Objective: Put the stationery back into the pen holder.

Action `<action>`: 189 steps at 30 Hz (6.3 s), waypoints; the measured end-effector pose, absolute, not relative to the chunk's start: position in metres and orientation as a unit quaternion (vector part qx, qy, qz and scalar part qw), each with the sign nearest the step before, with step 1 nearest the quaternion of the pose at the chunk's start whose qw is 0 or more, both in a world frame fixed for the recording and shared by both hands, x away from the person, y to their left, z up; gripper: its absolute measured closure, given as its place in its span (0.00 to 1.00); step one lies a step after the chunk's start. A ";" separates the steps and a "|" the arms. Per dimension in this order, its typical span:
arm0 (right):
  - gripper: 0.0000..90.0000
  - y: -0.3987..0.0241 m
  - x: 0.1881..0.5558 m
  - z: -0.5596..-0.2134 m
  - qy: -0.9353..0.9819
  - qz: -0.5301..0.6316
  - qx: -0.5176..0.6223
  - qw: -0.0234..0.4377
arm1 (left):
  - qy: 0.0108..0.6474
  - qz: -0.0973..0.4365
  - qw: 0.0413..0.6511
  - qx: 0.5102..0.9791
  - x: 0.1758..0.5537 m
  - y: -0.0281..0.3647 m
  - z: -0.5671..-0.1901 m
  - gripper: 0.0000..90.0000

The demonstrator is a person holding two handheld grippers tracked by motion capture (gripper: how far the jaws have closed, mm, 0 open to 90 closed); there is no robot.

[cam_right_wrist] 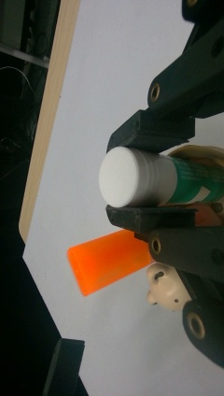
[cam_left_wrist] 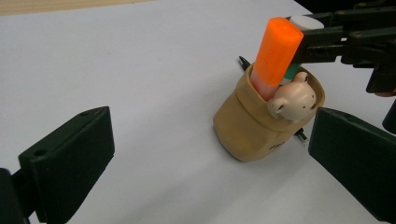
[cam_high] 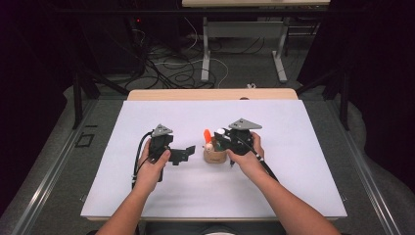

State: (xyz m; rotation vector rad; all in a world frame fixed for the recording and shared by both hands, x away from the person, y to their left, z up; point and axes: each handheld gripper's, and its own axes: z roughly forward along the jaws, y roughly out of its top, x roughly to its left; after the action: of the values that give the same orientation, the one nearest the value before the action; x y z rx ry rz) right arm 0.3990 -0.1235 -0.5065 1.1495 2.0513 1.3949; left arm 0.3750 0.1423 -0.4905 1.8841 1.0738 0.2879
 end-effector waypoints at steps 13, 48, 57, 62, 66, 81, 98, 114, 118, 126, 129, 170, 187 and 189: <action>0.72 -0.124 0.396 -0.520 0.728 0.508 0.413 0.204 | 0.439 0.116 0.456 0.766 0.375 0.143 -0.492 0.00; 0.49 -0.145 0.387 -0.495 0.708 0.556 0.411 0.146 | 0.442 0.117 0.449 0.768 0.376 0.143 -0.494 0.01; 0.44 -0.156 0.392 -0.480 0.706 0.544 0.430 0.144 | 0.442 0.116 0.452 0.766 0.376 0.144 -0.494 0.01; 0.39 -0.167 0.397 -0.471 0.692 0.541 0.461 0.127 | 0.442 0.118 0.450 0.767 0.376 0.145 -0.494 0.01; 0.28 -0.174 0.404 -0.465 0.690 0.524 0.482 0.134 | 0.443 0.118 0.449 0.767 0.377 0.145 -0.495 0.01; 0.16 -0.185 0.428 -0.472 0.684 0.492 0.524 0.120 | 0.448 0.115 0.450 0.764 0.377 0.147 -0.494 0.01; 0.31 -0.185 0.458 -0.494 0.687 0.428 0.580 0.094 | 0.452 0.107 0.450 0.763 0.379 0.147 -0.497 0.01; 0.54 -0.174 0.479 -0.509 0.703 0.326 0.631 0.031 | 0.456 0.103 0.452 0.759 0.380 0.150 -0.498 0.01; 0.59 -0.171 0.483 -0.509 0.697 0.321 0.640 0.025 | 0.456 0.102 0.451 0.760 0.380 0.150 -0.498 0.01; 0.69 -0.167 0.488 -0.516 0.691 0.281 0.666 0.005 | 0.453 0.102 0.452 0.761 0.381 0.151 -0.499 0.01; 0.76 -0.167 0.490 -0.518 0.685 0.257 0.681 0.001 | 0.456 0.099 0.452 0.761 0.381 0.150 -0.499 0.01; 0.89 -0.163 0.493 -0.537 0.613 0.237 0.750 -0.069 | 0.457 0.095 0.453 0.760 0.381 0.151 -0.500 0.01; 0.89 -0.170 0.488 -0.537 0.608 0.260 0.746 -0.080 | 0.458 0.091 0.462 0.754 0.382 0.152 -0.499 0.01; 0.89 -0.172 0.486 -0.535 0.616 0.258 0.740 -0.079 | 0.458 0.090 0.463 0.753 0.382 0.152 -0.498 0.01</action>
State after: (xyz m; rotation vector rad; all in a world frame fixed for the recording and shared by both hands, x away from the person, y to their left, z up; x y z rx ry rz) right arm 0.4864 -0.1724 -0.5347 2.4498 2.0384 0.8548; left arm 0.3815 0.1521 -0.4982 1.8518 1.1262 0.2210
